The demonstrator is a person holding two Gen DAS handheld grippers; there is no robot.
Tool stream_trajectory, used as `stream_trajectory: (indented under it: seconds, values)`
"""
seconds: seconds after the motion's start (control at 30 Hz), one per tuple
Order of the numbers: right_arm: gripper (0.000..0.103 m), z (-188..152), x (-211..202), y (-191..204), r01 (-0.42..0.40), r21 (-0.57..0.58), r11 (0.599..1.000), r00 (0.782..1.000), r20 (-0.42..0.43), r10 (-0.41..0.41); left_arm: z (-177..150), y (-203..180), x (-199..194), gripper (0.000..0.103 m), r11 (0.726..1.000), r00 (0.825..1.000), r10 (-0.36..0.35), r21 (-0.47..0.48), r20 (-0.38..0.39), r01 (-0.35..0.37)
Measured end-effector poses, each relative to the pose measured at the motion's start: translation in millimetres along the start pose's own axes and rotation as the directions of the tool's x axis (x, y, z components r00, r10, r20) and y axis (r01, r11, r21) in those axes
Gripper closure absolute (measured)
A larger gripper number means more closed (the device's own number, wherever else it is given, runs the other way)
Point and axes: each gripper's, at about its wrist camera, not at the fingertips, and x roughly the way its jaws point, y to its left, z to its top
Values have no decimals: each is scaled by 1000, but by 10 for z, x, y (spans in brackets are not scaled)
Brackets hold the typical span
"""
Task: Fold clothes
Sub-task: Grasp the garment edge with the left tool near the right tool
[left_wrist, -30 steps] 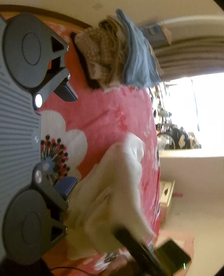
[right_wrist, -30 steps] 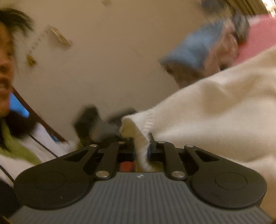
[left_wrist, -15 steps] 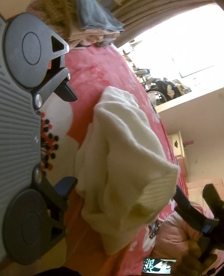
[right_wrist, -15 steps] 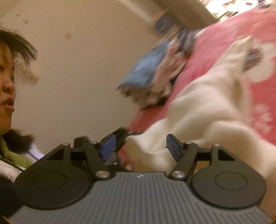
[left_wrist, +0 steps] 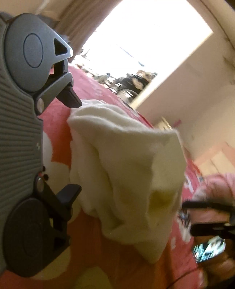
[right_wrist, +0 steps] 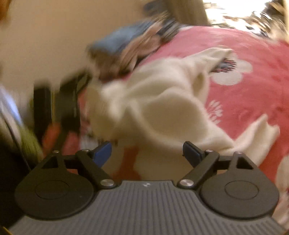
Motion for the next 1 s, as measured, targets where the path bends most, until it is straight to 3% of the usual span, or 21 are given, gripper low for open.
stream_trajectory:
  seconds: [0.07, 0.13, 0.23, 0.3, 0.4, 0.5, 0.6, 0.63, 0.67, 0.77, 0.87, 1.0]
  values:
    - [17, -8, 77, 174, 29, -157, 987, 999, -15, -31, -10, -69, -10, 10, 996, 1000, -13, 84, 27, 11]
    - [17, -17, 155, 341, 56, -314, 948, 998, -14, -64, -20, -124, 0, 12, 987, 999, -7, 163, 53, -2]
    - [18, -34, 327, 438, 46, -449, 892, 997, -38, -71, -10, -108, 33, 17, 976, 998, 17, 214, 63, -30]
    - [20, -11, 367, 460, 58, -501, 863, 995, -40, -90, -6, -48, 33, 17, 973, 997, 27, 226, 70, -42]
    - [22, 9, 354, 449, 69, -519, 852, 995, -23, -94, -28, 1, 82, 17, 959, 995, 24, 280, 99, -51]
    - [22, -17, 454, 484, 69, -570, 819, 993, -38, -110, -39, -61, 209, 19, 921, 988, 5, 383, 151, -63]
    - [35, -67, 561, 523, 99, -622, 776, 985, -49, -166, -20, -87, 379, 37, 890, 985, -23, 452, 170, -57]
    - [45, -61, 545, 504, 113, -608, 786, 984, -40, -172, -9, -73, 436, 49, 888, 986, -30, 457, 165, -50]
    - [56, -43, 518, 475, 125, -579, 806, 984, -29, -174, 7, -41, 480, 61, 893, 987, -29, 447, 160, -47]
    - [73, 1, 449, 398, 155, -493, 856, 984, 1, -178, 94, 129, 549, 78, 934, 990, -20, 357, 138, -31]
    - [75, 0, 456, 375, 175, -438, 882, 983, 23, -184, 207, 304, 580, 88, 969, 994, -24, 246, 109, -4]
    - [75, -127, 520, 426, 268, -406, 874, 963, 110, -245, 318, 398, 619, 90, 984, 997, 10, 179, 79, -24]
